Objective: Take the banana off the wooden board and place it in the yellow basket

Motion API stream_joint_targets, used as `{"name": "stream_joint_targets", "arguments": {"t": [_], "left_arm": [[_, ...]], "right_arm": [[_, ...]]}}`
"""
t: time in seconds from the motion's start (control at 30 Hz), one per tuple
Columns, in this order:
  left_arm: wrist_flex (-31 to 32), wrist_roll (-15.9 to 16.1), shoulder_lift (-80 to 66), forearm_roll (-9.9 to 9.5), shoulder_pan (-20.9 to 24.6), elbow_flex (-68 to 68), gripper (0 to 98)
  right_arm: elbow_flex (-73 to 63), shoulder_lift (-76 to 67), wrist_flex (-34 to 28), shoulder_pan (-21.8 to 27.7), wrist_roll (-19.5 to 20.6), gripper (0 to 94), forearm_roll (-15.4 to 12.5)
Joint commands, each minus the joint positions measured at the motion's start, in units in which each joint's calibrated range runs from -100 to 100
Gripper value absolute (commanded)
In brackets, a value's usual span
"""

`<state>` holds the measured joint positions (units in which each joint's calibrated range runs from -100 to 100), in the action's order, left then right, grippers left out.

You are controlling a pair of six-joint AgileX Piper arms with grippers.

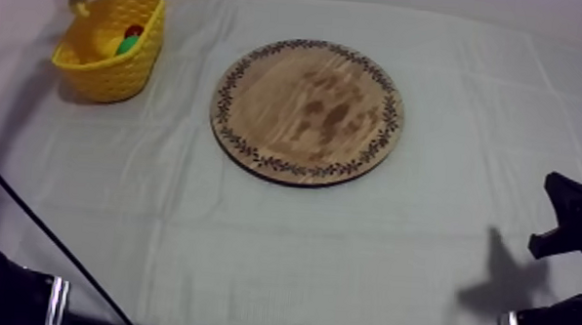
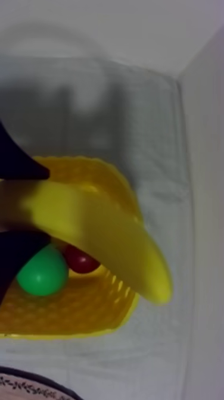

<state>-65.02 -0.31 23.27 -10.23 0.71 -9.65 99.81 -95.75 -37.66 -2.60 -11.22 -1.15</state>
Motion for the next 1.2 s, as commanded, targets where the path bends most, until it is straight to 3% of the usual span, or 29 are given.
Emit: {"name": "stream_joint_targets", "arguments": {"t": [0.0,0.63,0.7,0.83,0.93,1.17], "left_arm": [[0.4,0.0,0.8,0.0,0.1,0.2,17.1],[3.0,0.5,4.8,0.01,0.2,1.3,15.8],[3.0,0.4,4.9,0.09,0.2,1.4,21.2],[2.2,0.5,4.8,0.49,0.2,1.6,47.1],[1.0,0.7,4.5,0.92,0.2,1.5,60.5],[0.2,0.6,3.2,1.15,-0.1,2.2,68.1]], "right_arm": [[0.0,0.0,0.0,0.0,0.0,0.3,0.0],[0.0,0.0,0.0,0.0,0.0,0.3,0.0],[0.0,0.0,0.0,0.0,0.0,0.3,0.0],[0.0,0.0,0.0,0.0,0.0,0.3,0.0],[0.0,0.0,0.0,0.0,0.0,0.3,0.0],[0.0,0.0,0.0,0.0,0.0,0.3,0.0]]}}
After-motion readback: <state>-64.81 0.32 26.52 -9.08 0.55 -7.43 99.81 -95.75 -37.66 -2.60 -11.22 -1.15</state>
